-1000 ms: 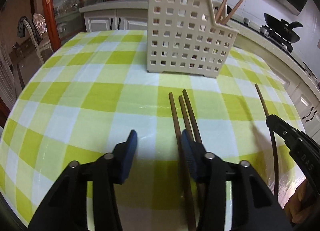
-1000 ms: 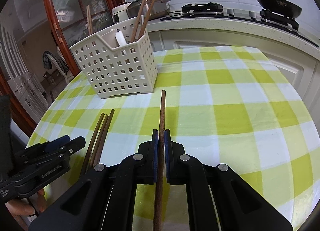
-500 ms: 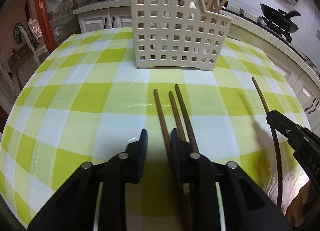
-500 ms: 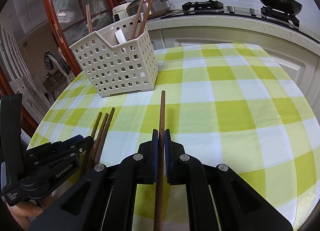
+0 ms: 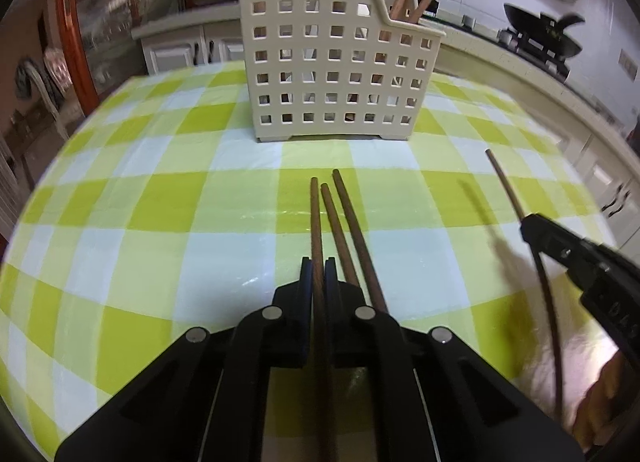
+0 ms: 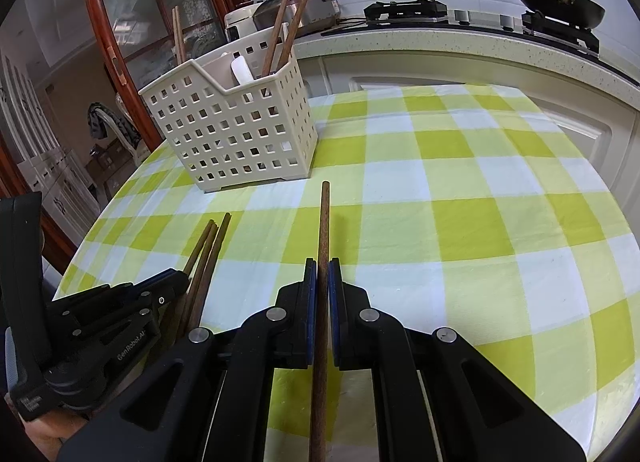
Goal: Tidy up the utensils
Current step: 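Close the right tool on a chopstick while the left tool grasps another chopstick, then lift both held chopsticks upright and carry them over the white caddy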
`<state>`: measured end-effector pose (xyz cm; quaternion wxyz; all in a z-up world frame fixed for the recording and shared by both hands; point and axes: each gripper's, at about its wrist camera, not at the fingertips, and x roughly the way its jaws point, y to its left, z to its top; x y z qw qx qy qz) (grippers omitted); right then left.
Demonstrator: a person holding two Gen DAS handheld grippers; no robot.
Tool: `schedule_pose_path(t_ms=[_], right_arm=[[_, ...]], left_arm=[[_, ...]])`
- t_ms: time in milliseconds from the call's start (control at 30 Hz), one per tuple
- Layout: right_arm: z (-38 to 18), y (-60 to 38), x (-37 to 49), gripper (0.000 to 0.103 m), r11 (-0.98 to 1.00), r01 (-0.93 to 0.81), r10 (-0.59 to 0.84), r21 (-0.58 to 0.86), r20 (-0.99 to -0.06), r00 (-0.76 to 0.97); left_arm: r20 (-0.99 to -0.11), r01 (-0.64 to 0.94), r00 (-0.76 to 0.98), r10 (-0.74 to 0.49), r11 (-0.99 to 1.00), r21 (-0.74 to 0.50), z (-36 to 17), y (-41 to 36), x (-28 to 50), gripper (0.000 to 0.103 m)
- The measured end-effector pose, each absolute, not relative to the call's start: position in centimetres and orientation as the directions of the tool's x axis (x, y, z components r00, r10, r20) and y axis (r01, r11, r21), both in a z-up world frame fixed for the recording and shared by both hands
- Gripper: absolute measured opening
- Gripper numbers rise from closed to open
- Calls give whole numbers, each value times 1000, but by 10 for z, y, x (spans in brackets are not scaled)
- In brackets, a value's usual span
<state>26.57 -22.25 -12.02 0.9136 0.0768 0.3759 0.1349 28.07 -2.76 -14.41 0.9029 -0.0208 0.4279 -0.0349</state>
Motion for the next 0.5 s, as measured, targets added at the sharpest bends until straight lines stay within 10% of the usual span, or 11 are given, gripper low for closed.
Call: schedule_pose_path(t_ms=[500], right_arm=[[-78, -213, 248, 6, 945, -235, 324, 225, -577, 750]], left_arm=[[-594, 74, 798, -102, 995, -71, -74, -5, 233, 6]])
